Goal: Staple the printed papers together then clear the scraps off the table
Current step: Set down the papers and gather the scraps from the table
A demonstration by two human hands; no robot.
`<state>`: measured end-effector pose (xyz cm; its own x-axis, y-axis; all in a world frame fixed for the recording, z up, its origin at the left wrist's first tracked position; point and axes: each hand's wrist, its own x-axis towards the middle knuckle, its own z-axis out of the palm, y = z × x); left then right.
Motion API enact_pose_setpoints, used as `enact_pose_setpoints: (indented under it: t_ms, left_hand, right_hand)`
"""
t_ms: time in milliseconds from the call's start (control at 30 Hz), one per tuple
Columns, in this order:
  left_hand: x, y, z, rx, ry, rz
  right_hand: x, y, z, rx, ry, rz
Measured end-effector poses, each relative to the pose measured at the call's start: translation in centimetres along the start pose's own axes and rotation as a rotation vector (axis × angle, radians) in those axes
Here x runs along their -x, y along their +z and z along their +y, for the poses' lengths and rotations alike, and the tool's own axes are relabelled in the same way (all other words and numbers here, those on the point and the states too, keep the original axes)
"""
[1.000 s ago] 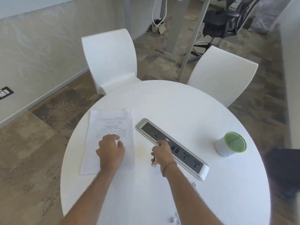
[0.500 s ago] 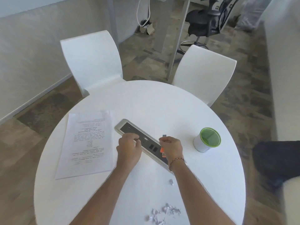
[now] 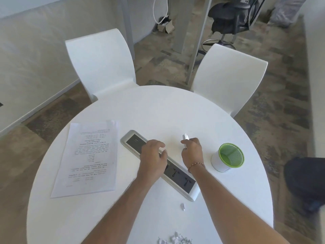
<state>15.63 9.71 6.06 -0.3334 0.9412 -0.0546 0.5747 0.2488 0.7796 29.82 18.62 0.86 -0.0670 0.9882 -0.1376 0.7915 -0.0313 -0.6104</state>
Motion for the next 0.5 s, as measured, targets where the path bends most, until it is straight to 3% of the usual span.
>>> enact_pose_setpoints:
  t_ms: [500]
  left_hand:
    - [0.0,0.0,0.4,-0.081,-0.001,-0.035]
  right_hand:
    - [-4.3,1.8,1.6,0.283,-0.167,0.023]
